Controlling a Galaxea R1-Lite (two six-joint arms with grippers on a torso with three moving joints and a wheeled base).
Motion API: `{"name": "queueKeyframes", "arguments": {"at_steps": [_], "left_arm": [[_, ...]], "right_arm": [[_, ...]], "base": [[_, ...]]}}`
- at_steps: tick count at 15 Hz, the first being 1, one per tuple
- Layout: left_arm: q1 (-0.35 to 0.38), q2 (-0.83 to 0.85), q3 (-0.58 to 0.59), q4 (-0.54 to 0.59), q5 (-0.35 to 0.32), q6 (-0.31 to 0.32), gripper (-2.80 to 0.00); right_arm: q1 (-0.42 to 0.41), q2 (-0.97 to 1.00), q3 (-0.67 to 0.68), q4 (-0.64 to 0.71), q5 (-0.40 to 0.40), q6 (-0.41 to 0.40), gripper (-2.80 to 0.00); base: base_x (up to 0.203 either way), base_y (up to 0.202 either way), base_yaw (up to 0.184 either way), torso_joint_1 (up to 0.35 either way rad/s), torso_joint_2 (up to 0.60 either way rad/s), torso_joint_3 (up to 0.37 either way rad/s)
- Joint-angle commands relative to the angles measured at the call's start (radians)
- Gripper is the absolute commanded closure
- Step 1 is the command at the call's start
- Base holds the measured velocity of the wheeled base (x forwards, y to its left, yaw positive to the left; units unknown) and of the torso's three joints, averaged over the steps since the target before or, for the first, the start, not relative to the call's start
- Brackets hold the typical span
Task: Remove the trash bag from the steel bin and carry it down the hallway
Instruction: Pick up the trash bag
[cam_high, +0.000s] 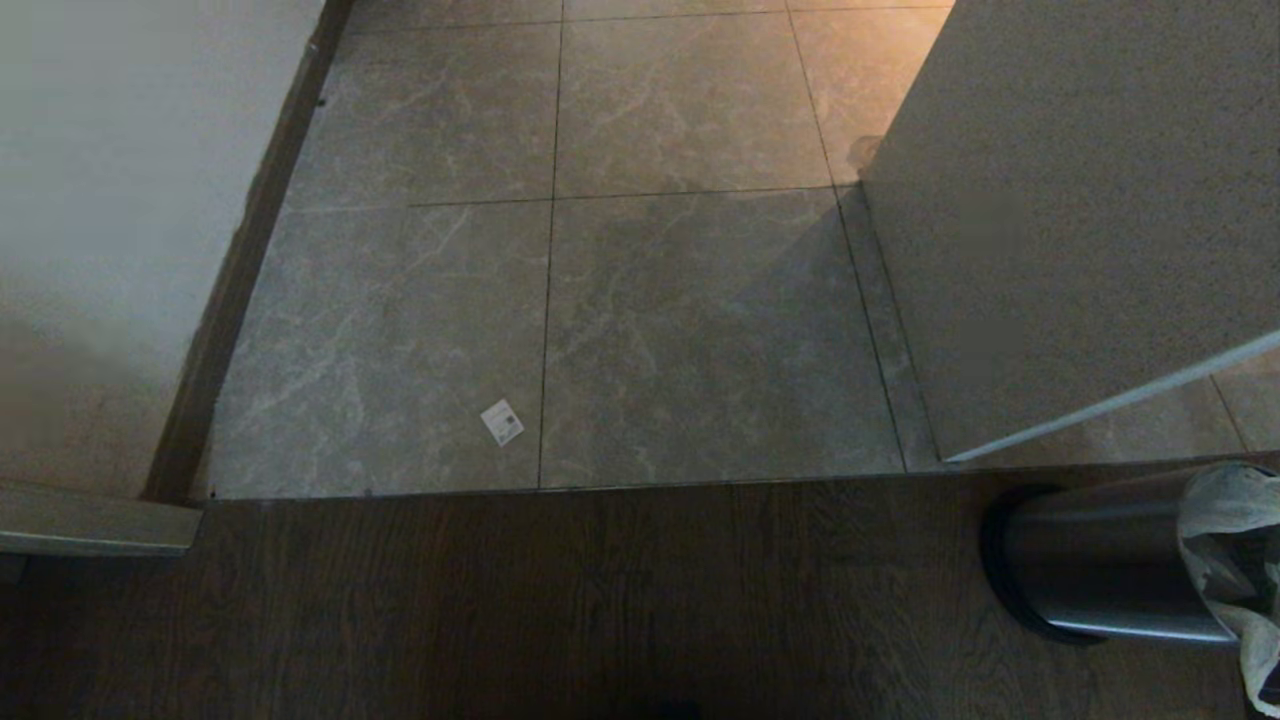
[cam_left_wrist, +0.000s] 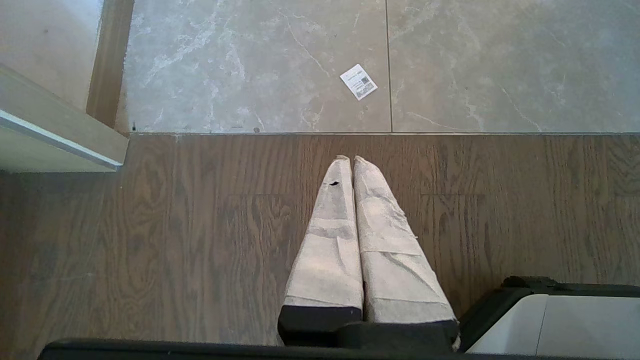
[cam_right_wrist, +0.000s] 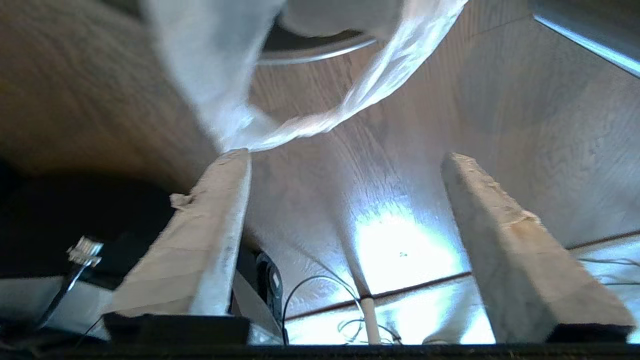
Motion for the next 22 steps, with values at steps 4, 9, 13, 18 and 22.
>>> {"name": "queueKeyframes", "arguments": {"at_steps": [4, 9, 13, 18, 22], "left_arm": [[0.000, 0.000, 0.000, 0.000, 0.000, 0.000, 0.00], [0.000, 0.000, 0.000, 0.000, 0.000, 0.000, 0.00], [0.000, 0.000, 0.000, 0.000, 0.000, 0.000, 0.00], [0.000, 0.000, 0.000, 0.000, 0.000, 0.000, 0.00], [0.000, 0.000, 0.000, 0.000, 0.000, 0.000, 0.00]], "right_arm": [[-0.028, 0.128, -0.018, -0.063, 0.045, 0.011, -2.80], [-0.051, 0.216, -0.045, -0.164, 0.137, 0.015, -2.80], [-0.070, 0.269, -0.092, -0.206, 0.199, 0.016, -2.80], [-0.072, 0.308, -0.106, -0.227, 0.306, 0.016, -2.80], [-0.073, 0.334, -0.117, -0.247, 0.312, 0.017, -2.80]], "base": [[0.000, 0.000, 0.000, 0.000, 0.00, 0.000], [0.000, 0.000, 0.000, 0.000, 0.00, 0.000], [0.000, 0.000, 0.000, 0.000, 0.00, 0.000], [0.000, 0.000, 0.000, 0.000, 0.00, 0.000], [0.000, 0.000, 0.000, 0.000, 0.00, 0.000]]}}
